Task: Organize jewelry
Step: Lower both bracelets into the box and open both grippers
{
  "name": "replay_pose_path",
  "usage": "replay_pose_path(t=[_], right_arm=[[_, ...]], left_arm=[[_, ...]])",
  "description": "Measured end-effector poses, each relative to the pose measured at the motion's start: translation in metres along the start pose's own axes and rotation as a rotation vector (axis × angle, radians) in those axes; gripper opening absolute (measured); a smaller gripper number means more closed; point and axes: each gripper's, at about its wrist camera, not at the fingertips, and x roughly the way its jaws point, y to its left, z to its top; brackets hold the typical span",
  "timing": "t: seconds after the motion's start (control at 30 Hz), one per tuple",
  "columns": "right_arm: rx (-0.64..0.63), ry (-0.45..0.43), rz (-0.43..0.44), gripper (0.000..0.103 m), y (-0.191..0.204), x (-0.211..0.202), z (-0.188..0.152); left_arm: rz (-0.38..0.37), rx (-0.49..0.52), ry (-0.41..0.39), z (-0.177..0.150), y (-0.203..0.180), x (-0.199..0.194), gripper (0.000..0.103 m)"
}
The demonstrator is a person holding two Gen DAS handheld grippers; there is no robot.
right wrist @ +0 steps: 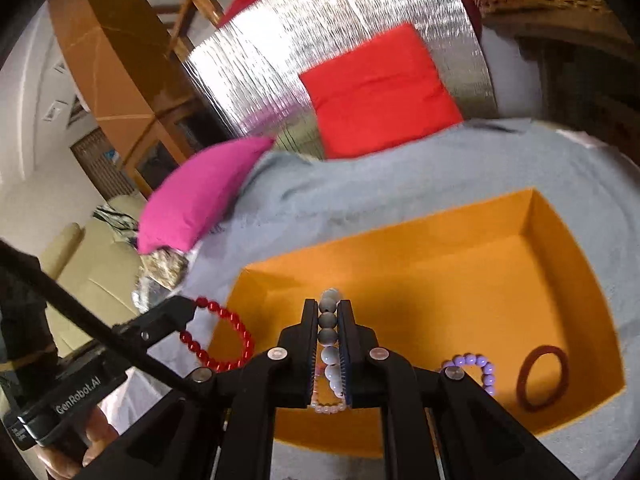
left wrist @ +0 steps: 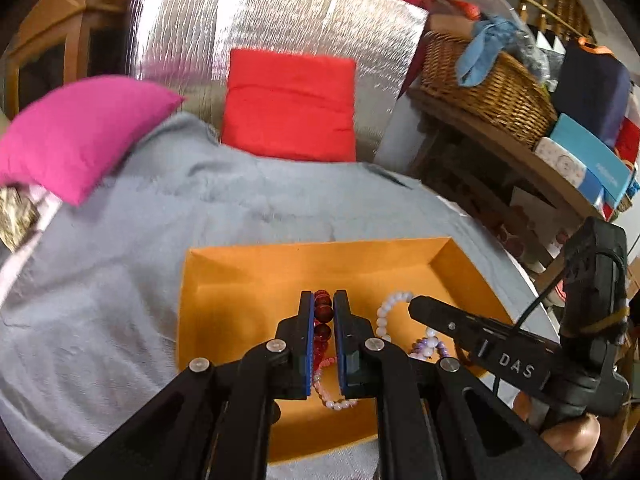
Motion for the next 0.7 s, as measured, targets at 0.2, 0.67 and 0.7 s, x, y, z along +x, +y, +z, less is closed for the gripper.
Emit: replay_pose_path(t=[0.2,0.67,0.7], right_arm=[[0.023,0.045,-0.012,0.011,-0.010,0.028,0.002],[0.092,0.018,-0.110,0.014,-0.043,0.033,0.007],[0.094,0.001,-0.121,0.018,-0.044,0.028,0.008]], left_arm=[[0.043,-0.037,0.088,-0.005,0.010,0.040,0.010],[0.152,0.014,0.117,-0.012,0.005,0.050,0.031],[0.176,0.025,0.112,-0.014,0.002,0.047,0.040]])
